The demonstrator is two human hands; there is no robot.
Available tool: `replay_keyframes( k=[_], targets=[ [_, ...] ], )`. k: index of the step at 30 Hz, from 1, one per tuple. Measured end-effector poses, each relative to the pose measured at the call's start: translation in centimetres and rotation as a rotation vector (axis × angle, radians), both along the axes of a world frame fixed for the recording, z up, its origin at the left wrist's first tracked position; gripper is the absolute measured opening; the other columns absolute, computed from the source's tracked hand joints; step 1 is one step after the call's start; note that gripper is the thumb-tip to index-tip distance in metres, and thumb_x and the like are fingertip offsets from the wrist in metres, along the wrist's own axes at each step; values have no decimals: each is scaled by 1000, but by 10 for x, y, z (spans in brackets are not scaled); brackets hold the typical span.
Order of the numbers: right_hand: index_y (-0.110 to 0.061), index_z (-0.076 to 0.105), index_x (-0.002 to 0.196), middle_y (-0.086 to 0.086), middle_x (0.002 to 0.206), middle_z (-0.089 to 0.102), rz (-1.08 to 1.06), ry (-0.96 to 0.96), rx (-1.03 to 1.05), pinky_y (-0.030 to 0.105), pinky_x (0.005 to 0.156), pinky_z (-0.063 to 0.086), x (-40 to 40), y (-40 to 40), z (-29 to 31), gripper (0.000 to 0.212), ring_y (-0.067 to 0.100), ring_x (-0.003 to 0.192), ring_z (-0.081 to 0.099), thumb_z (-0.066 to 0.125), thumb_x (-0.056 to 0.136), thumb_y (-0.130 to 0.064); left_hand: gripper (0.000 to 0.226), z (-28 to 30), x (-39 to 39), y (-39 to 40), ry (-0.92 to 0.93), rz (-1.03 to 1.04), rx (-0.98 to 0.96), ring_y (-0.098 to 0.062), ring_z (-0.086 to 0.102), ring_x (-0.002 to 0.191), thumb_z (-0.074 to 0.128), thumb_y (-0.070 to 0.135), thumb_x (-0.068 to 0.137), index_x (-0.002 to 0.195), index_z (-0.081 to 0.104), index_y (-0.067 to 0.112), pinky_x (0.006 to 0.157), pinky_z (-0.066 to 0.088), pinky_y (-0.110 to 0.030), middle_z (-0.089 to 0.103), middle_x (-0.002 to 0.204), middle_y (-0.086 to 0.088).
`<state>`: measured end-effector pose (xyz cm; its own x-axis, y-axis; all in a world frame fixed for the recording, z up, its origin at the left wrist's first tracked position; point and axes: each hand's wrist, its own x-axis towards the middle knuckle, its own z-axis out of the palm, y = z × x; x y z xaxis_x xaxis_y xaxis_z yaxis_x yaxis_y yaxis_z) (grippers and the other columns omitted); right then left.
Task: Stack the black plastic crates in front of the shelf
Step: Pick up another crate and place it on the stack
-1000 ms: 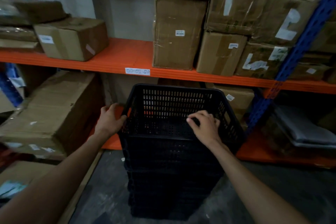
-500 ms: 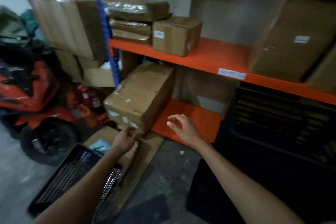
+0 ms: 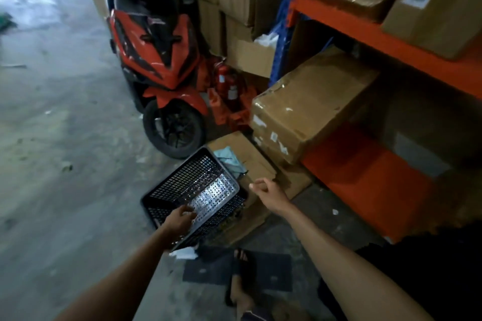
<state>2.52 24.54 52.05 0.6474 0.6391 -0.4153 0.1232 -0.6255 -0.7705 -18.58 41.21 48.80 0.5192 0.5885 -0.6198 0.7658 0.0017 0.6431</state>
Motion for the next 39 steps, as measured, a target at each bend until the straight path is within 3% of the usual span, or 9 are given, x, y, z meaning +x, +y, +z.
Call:
replay_keyframes(
  k=[2,8,13,18,21,25,28,34,39],
  targets=[
    [-6,57,116,12,112,63,35,50,-29,22,72,40,13,28,-25,35,22,102,58,57,94,-34,10,-14,-1,18,23,51,-29,-20,51,82,53,6,94,93,62,1,71,42,-31,56,93,-15],
    [-15,51,124,3,106,56,127,173,-162,27,78,43,67,115,-103,44,20,102,57,55,92,-44,30,-75,17,83,137,200,-109,-22,52,82,46,18,98,120,56,0,53,38,-24,56,95,-16],
    [-14,43,135,3,109,54,162,236,-320,21,63,42,109,168,-173,51,17,94,55,57,93,-40,21,-135,34,120,173,318,-190,-25,56,81,50,24,95,114,54,14,53,40,-26,60,103,-15],
    [-19,23,149,11,146,38,180,325,-432,31,90,38,128,217,-252,66,26,125,45,55,94,-38,36,-227,22,148,250,436,-253,-20,52,76,54,20,94,126,52,6,50,36,-24,63,102,-21],
    [-24,10,154,2,161,15,148,294,-400,40,110,28,136,243,-307,70,26,146,21,48,97,-42,29,-295,15,164,314,493,-278,-33,61,100,55,19,92,119,54,9,64,41,-32,64,110,-22],
    [-27,3,154,0,163,8,107,210,-373,41,115,22,134,265,-378,74,26,148,15,47,97,-40,58,-380,4,184,292,489,-298,-36,51,126,56,13,92,145,33,6,100,44,-40,54,137,-20],
    [-28,0,154,6,162,11,72,78,-373,45,115,23,127,267,-412,76,31,146,19,50,97,-36,69,-426,-5,198,235,549,-286,-38,40,134,59,13,88,147,26,13,111,36,-48,48,142,-21],
    [-31,11,148,11,155,22,43,-275,-481,54,110,18,121,260,-454,88,35,140,22,65,81,-50,81,-504,-12,188,263,822,-344,-37,49,126,70,8,79,143,20,10,103,46,-47,46,138,-21],
    [-31,35,135,-3,129,47,-127,-95,-215,36,100,38,130,252,-452,62,23,124,44,68,85,-17,52,-520,-34,190,247,878,-428,-35,62,110,66,20,79,127,52,6,94,52,-50,63,124,-18]
  ],
)
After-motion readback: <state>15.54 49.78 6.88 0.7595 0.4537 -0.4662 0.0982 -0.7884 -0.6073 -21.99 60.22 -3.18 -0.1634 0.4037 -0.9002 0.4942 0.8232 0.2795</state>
